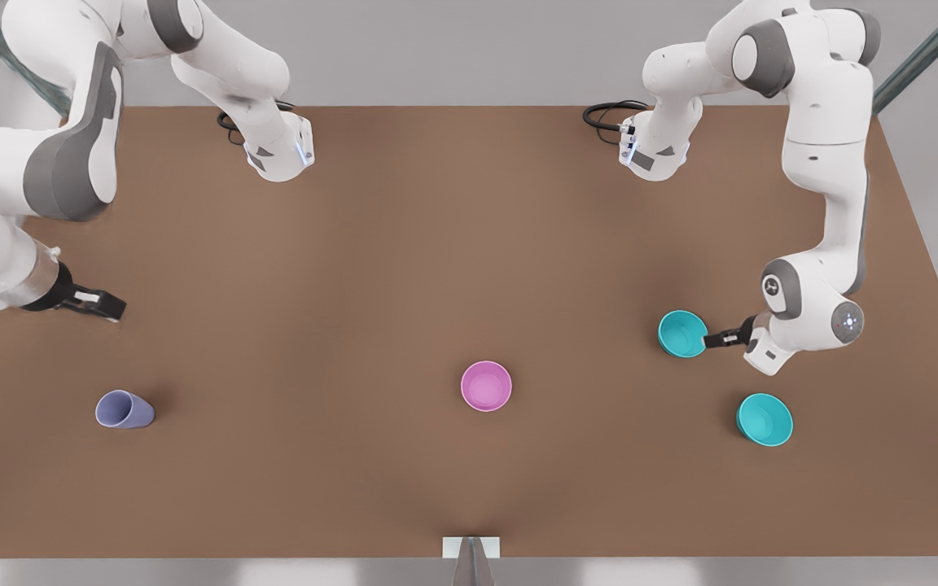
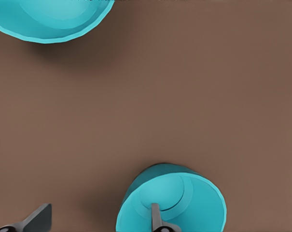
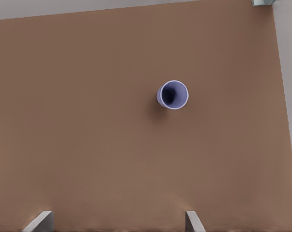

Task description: Stack the blue bowl on the pink bowl

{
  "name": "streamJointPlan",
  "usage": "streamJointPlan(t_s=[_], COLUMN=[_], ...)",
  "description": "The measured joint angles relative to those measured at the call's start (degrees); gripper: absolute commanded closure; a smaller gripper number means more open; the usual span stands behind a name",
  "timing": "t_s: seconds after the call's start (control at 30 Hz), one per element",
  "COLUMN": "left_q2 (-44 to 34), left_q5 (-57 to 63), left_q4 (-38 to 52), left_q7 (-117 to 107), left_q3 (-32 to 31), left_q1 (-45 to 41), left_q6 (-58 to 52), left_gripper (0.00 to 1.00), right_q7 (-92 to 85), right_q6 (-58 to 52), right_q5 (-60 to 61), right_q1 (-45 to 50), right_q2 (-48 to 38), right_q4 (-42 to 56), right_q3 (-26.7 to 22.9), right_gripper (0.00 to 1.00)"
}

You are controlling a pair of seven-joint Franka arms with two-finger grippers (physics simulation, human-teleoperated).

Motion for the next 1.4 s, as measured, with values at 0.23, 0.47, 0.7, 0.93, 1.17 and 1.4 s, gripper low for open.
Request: streamJointPlan(t_s=[0.23,0.47,0.7,0.93,1.17,1.4], left_q2=[1.8,1.8,1.8,1.3,15.9,24.7], left_q5=[-2.8,-3.1,-2.7,-3.3,-3.5,-3.7], left_q4=[-1.7,-1.5,-1.4,11.7,38.1,51.2], left_q7=[1.8,3.1,3.4,0.9,-9.4,-21.3], left_q3=[-0.1,-0.1,-0.1,-0.7,-1.2,-2.7], left_q1=[-1.3,-1.6,-1.6,-12.1,-27.8,-32.2], left_q6=[2.9,1.2,-0.1,-4.5,-8.3,-9.4], left_gripper=[0.0,0.79,0.79,0.79,0.79,0.79], right_q7=[-7.5,-12.3,-15.5,-17.7,-19.2,-20.2], right_q6=[-1.0,-0.3,0.0,0.3,0.8,1.2], right_q5=[0.1,1.1,1.5,1.5,1.8,2.3], right_q1=[-0.1,-0.7,-0.9,-0.9,-1.0,-1.0], right_q2=[0.6,2.3,3.3,3.6,3.6,3.6], right_q4=[-5.5,-5.5,-5.5,-5.5,-5.5,-5.5], right_q3=[-0.9,-0.9,-0.9,-0.9,-0.9,-0.9], right_gripper=[0.0,0.0,0.0,0.0,0.0,0.0])
